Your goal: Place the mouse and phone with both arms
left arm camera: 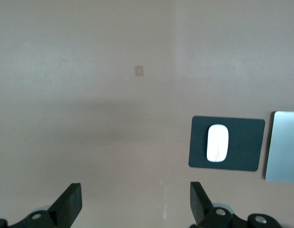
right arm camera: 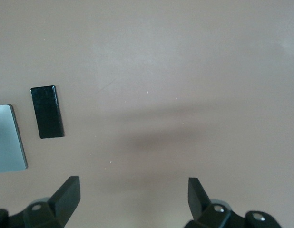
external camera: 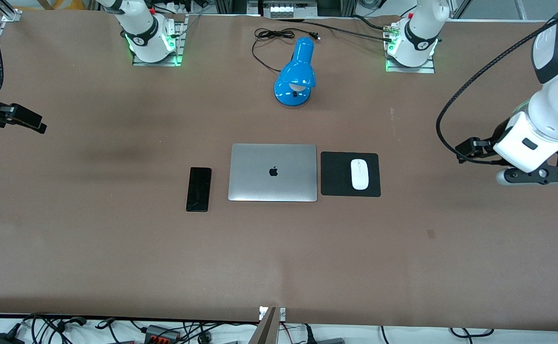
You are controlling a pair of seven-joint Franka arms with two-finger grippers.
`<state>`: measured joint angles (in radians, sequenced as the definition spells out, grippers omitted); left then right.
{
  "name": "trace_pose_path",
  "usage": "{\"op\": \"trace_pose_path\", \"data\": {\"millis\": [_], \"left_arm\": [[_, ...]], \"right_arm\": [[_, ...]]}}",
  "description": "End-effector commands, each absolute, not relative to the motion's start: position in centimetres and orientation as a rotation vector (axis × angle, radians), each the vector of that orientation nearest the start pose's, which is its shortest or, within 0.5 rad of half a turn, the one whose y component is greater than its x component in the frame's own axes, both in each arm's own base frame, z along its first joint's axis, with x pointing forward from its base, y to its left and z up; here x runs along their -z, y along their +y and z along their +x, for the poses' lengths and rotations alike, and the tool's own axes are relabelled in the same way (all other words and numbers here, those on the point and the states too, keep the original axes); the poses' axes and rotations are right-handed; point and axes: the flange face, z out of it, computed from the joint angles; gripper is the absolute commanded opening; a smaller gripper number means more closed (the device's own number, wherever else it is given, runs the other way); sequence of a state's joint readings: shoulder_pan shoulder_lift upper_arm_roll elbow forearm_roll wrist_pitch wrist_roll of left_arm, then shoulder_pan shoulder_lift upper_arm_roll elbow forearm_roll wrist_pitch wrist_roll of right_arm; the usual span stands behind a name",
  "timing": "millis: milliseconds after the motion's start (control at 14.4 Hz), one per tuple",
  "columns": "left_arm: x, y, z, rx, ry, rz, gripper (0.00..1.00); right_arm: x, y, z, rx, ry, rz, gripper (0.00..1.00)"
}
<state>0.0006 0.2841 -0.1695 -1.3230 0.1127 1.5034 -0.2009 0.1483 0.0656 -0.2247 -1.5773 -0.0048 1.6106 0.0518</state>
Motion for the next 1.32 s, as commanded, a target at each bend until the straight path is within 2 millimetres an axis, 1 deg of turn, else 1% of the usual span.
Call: {"op": "trace_pose_path", "data": {"millis": [0,70,139,209,278,348,417,487,557,626,765,904,974,1113,1252], "left_arm": [[-56.5,-5.5,62.2,-0.213,-0.099,-3.086,1.00],[-56.6,-5.3,62.3,-0.217,-0.106,-3.107,1.00],[-56.7,-5.2,62.2,-0.217,-0.106,-3.108,1.00],[-56.7,-5.0,62.1,-0.229,-0.108,-3.113,1.00],[-56.8,-4.1,61.8,-0.233,-0.100,-3.119,1.00],[-56.8,-4.6,60.7,-0.250,-0.066,-3.133,1.00],[-56.8,-5.1,58.9,-0.240,-0.063,-3.151,1.00],[-56.9,-4.7,57.0,-0.113,-0.087,-3.155,1.00],[-57.2,-5.3,55.1,0.013,-0.060,-3.157,1.00],[-58.1,-5.5,54.5,0.065,-0.038,-3.157,1.00],[-59.3,-5.3,53.8,0.094,0.046,-3.139,1.00],[-58.6,-4.7,53.8,0.061,0.046,-3.136,1.00],[-59.0,-4.7,54.0,0.075,0.040,-3.134,1.00],[-59.2,-4.6,54.0,0.058,0.029,-3.138,1.00],[-60.2,-4.5,53.9,0.057,0.018,-3.144,1.00]], "right_arm": [[-58.9,-5.9,57.8,-0.024,0.183,-3.162,1.00],[-59.0,-4.8,58.2,-0.019,0.149,-3.160,1.00],[-59.7,-5.2,58.3,-0.006,0.151,-3.153,1.00],[-59.8,-4.9,58.5,-0.001,0.142,-3.149,1.00],[-59.6,-4.7,58.6,-0.005,0.137,-3.146,1.00],[-58.9,-4.5,58.9,-0.024,0.139,-3.142,1.00],[-58.6,-4.2,59.1,-0.028,0.138,-3.123,1.00],[-58.6,-3.9,59.1,-0.026,0.142,-3.091,1.00],[-58.6,-3.7,59.1,-0.028,0.128,-3.087,1.00],[-58.8,-3.4,59.0,-0.027,0.118,-3.094,1.00],[-58.6,-3.9,59.1,-0.031,0.125,-3.096,1.00],[-58.6,-4.0,59.0,-0.033,0.127,-3.096,1.00],[-58.7,-4.1,59.0,-0.031,0.132,-3.097,1.00],[-58.7,-4.2,59.0,-0.033,0.132,-3.097,1.00],[-58.8,-4.5,58.9,-0.036,0.139,-3.097,1.00]]}}
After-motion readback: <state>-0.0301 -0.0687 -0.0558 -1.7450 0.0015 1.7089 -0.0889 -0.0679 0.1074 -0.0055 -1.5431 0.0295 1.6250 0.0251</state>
